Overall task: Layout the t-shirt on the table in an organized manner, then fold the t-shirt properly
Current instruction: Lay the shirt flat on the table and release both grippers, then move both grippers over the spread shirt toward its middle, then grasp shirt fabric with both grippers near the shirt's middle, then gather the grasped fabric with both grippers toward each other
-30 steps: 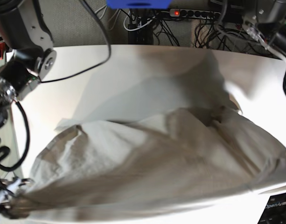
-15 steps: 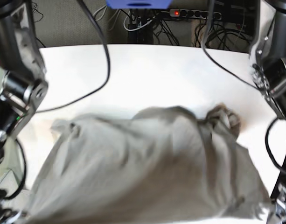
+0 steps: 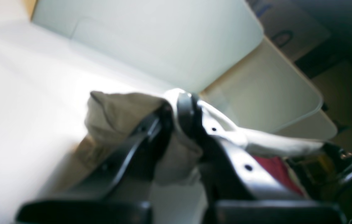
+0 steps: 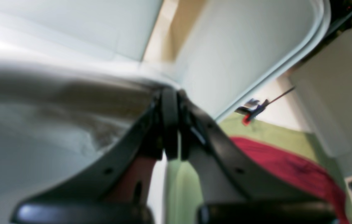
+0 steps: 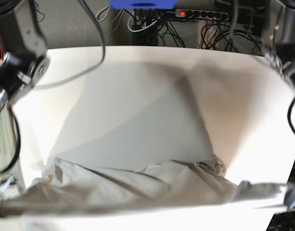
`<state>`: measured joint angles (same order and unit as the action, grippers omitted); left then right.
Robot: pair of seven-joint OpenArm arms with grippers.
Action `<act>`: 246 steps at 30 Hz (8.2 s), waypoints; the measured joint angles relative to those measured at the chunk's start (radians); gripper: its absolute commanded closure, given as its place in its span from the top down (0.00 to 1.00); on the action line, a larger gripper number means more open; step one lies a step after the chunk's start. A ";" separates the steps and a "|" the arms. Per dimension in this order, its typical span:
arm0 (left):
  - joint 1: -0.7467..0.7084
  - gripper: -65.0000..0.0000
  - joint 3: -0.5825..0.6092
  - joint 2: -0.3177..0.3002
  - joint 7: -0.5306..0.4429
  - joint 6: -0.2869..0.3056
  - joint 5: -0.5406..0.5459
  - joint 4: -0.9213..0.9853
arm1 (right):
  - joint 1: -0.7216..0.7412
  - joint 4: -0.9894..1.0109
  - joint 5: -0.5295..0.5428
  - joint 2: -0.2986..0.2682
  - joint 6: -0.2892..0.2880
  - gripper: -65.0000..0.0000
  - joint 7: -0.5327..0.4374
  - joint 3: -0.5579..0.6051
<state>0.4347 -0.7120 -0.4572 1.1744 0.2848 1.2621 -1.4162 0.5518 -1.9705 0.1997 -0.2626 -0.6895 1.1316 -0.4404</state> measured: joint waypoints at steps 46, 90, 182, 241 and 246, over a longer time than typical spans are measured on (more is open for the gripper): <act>-0.632 0.27 0.380 0.073 -0.009 -0.009 -0.131 0.061 | -0.724 0.017 0.086 0.013 -0.010 0.46 -0.261 -0.092; -0.379 0.55 -0.036 0.087 0.079 -0.011 -0.170 0.185 | -0.541 0.237 0.089 0.010 0.054 0.46 0.018 0.443; -0.439 0.10 0.596 0.611 -0.029 -0.019 -0.765 -0.339 | 0.148 1.051 0.082 0.003 0.055 0.46 -0.373 0.887; -0.238 0.10 0.532 0.568 -0.540 0.024 -0.820 0.417 | -0.112 1.016 0.113 0.001 0.061 0.47 -0.588 0.804; -0.310 0.10 0.665 0.603 -0.446 0.010 -0.850 0.292 | -0.006 1.144 0.085 -0.014 0.059 0.47 -0.624 0.809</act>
<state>0.1246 -0.0475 0.1455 0.7280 0.2943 0.4122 -1.1240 0.5457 -0.8268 0.2844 -0.2771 -0.6304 0.5079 0.3691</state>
